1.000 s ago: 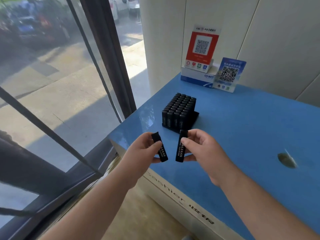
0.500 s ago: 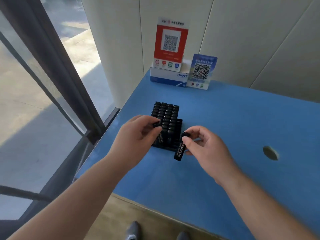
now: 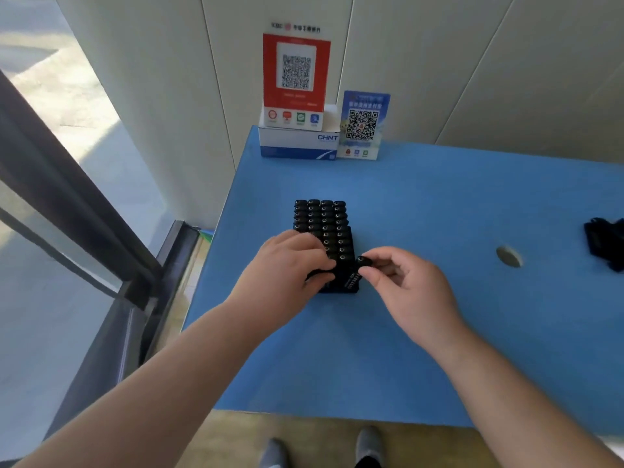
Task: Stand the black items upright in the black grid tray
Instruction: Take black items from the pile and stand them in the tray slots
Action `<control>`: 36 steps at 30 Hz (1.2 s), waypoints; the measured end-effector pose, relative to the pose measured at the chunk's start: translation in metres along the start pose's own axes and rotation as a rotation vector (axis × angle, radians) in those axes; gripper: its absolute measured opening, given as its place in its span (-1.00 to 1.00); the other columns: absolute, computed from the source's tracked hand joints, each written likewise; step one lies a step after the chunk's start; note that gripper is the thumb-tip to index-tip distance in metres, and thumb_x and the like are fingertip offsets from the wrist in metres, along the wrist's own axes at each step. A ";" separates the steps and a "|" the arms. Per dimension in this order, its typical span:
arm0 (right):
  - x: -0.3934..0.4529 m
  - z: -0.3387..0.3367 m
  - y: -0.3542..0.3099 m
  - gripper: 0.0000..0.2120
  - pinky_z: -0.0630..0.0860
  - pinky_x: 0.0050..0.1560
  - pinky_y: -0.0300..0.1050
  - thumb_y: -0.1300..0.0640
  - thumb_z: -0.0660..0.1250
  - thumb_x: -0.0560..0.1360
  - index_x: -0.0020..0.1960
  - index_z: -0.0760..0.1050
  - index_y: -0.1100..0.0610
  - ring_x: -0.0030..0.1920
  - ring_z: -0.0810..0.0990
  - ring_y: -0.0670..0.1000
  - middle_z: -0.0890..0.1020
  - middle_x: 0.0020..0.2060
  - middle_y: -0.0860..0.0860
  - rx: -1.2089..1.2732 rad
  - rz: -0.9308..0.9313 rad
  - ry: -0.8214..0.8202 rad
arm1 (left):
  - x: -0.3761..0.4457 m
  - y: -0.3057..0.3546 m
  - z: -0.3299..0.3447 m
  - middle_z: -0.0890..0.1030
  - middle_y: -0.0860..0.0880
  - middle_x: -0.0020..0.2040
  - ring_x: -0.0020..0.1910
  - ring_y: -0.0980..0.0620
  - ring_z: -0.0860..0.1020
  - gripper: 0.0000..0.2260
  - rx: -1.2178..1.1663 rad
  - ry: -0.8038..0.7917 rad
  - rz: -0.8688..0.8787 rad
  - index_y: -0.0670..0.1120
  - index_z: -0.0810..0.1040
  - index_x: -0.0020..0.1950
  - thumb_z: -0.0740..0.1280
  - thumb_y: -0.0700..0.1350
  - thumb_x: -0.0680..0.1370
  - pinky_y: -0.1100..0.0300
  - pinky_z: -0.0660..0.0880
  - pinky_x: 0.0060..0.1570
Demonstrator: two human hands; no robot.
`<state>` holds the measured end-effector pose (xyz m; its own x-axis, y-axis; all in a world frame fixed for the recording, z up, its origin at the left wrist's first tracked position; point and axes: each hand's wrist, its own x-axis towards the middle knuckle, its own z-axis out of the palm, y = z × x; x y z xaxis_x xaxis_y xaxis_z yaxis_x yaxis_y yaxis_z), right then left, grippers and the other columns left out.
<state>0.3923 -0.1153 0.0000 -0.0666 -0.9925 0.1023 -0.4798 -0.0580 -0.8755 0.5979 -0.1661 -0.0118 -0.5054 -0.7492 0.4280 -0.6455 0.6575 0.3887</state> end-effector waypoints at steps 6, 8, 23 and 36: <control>-0.001 0.007 0.000 -0.86 0.45 -0.04 -0.44 0.21 0.42 0.54 0.05 0.65 0.01 -0.09 0.63 -0.17 0.68 -0.10 -0.16 -0.124 -0.049 0.031 | 0.001 0.001 0.002 0.56 0.11 -0.12 -0.11 -0.04 0.52 -0.91 0.095 0.007 0.041 0.07 0.68 -0.07 0.51 -0.06 0.44 0.02 0.52 -0.09; -0.001 0.008 0.000 -0.85 0.43 -0.05 -0.47 0.23 0.43 0.53 0.05 0.65 0.03 -0.09 0.62 -0.19 0.67 -0.10 -0.17 -0.142 -0.056 0.039 | 0.000 0.002 0.005 0.56 0.09 -0.11 -0.11 -0.06 0.52 -0.91 0.104 0.027 0.039 0.06 0.68 -0.08 0.51 -0.06 0.44 0.00 0.52 -0.09; 0.001 0.026 0.015 -0.86 0.54 -0.02 -0.20 0.20 0.40 0.55 0.08 0.65 0.05 -0.10 0.60 -0.13 0.65 -0.10 -0.16 -0.304 -0.116 0.047 | -0.006 -0.002 0.010 0.57 0.10 -0.04 -0.02 -0.01 0.50 -0.79 0.003 0.052 -0.056 0.03 0.65 0.01 0.53 -0.10 0.41 0.03 0.46 0.06; -0.034 0.009 0.021 -0.83 0.59 0.02 -0.27 0.15 0.47 0.50 0.07 0.59 0.00 -0.06 0.62 -0.23 0.64 -0.08 -0.18 -0.256 0.122 0.097 | -0.011 0.008 0.002 0.52 0.07 0.07 0.09 0.05 0.39 -0.71 -0.043 0.094 -0.052 -0.01 0.61 0.11 0.53 -0.11 0.42 0.30 0.33 0.16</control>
<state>0.3923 -0.0835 -0.0259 -0.2147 -0.9749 0.0588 -0.6672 0.1024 -0.7378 0.5971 -0.1531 -0.0154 -0.4147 -0.7732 0.4797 -0.6434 0.6220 0.4463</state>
